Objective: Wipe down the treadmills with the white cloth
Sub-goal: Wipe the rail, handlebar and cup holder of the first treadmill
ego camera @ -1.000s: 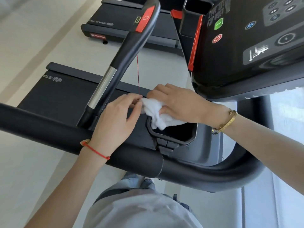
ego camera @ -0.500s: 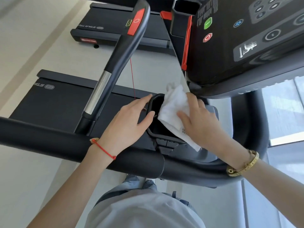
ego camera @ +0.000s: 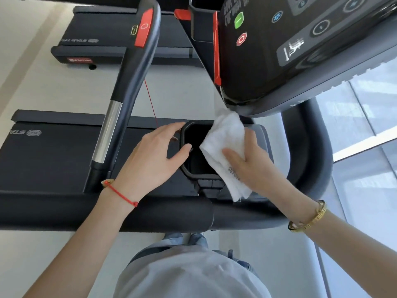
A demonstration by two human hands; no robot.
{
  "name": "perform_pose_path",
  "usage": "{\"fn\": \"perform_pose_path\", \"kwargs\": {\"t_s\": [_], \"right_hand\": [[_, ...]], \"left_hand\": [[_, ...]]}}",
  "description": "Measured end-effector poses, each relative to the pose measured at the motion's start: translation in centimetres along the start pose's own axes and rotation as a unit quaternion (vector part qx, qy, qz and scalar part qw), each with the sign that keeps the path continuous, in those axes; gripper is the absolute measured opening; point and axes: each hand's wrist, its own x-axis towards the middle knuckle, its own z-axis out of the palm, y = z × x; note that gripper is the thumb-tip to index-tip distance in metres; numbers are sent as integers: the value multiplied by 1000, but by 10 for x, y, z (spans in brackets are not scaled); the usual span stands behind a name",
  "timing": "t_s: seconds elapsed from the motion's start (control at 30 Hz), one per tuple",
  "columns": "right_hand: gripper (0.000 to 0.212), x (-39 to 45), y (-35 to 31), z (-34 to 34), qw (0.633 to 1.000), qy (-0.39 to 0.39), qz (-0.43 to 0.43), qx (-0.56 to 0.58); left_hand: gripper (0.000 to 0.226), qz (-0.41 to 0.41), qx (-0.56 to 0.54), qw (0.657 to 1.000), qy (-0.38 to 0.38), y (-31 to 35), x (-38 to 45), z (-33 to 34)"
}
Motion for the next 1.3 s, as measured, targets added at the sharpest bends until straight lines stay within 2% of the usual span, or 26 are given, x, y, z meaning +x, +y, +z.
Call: {"fn": "perform_pose_path", "kwargs": {"t_s": [0.1,0.33,0.5,0.6,0.7,0.77,0.83,0.93,0.97,1.07,1.2,1.3], "right_hand": [[33,0,0,0,999,-5,32,5],[38,25,-14,-5,999,15,33,5],[17,-7,-3,-2,999,39,6,-11],[17,-20,-4,-14,999,40,0,-17],[28,-32,-4,-26,994,35,-48,-95],[41,-38,-7,-32,980,34,-102,-169],[46,-38,-12,-38,948,37,-193,-249],[51,-24,-17,-43,859,-7,-332,-389],[53,-18,-19,-42,839,-34,-349,-416],[51,2,-28,-37,819,-116,-348,-441],[36,30,-44,-23,782,-233,-351,-459],[35,43,-53,-17,793,-238,-356,-434]], "left_hand": [[61,0,-1,1000,-7,1,5,-1],[56,6,-12,1000,-7,-2,9,4],[53,3,-38,999,-8,-4,8,5],[52,0,-49,999,-7,-3,7,4],[54,1,-54,998,-12,-3,7,1],[54,-4,-65,998,-11,-4,6,0],[51,-12,-85,996,-2,-4,5,-2],[49,-11,-111,994,-4,-3,4,-3],[51,-8,-115,993,-7,-3,4,-3],[50,-7,-119,993,-10,-4,4,-3],[49,-10,-117,993,-6,-5,5,-3],[52,-15,-120,993,-7,-5,5,-2]]}}
